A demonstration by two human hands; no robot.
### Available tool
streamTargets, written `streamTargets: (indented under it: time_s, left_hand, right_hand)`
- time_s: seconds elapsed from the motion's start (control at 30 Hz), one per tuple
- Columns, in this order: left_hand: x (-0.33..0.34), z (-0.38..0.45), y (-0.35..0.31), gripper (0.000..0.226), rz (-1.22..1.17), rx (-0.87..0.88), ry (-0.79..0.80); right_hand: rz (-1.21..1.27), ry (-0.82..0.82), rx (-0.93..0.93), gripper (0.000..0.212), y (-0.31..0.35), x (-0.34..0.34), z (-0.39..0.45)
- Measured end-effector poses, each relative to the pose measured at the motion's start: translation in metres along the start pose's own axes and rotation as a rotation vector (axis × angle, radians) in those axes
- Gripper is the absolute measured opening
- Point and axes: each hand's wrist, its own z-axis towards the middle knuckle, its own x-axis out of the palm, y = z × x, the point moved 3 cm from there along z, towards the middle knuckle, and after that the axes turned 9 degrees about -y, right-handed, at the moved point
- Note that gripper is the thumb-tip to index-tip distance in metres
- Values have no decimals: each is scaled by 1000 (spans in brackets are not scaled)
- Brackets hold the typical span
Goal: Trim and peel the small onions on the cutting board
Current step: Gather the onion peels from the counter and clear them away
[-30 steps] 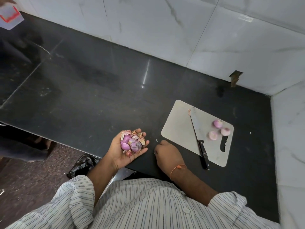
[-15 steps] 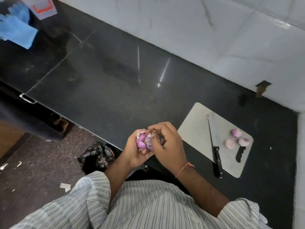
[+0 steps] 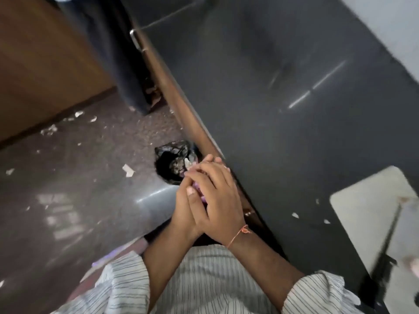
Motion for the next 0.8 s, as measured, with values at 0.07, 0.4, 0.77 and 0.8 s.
streamTargets:
  time_s: [0.07,0.4,0.77,0.8]
  left_hand:
    - [-27,15,-7,51,-146,-91,-200]
    - [-177,205,45,36,-91,-366,-562]
    - [-263,308,80,77,-93,-462,-707]
    - [-261,303,80,72,-68,-471,-747]
  right_hand:
    - [80,57,27,31,-6,41,7]
    - [315,78,677,17,-126,291,28]
    - [504,174,1348,28,-249,430,32]
    - [499,164,1390,31,-255,433,29]
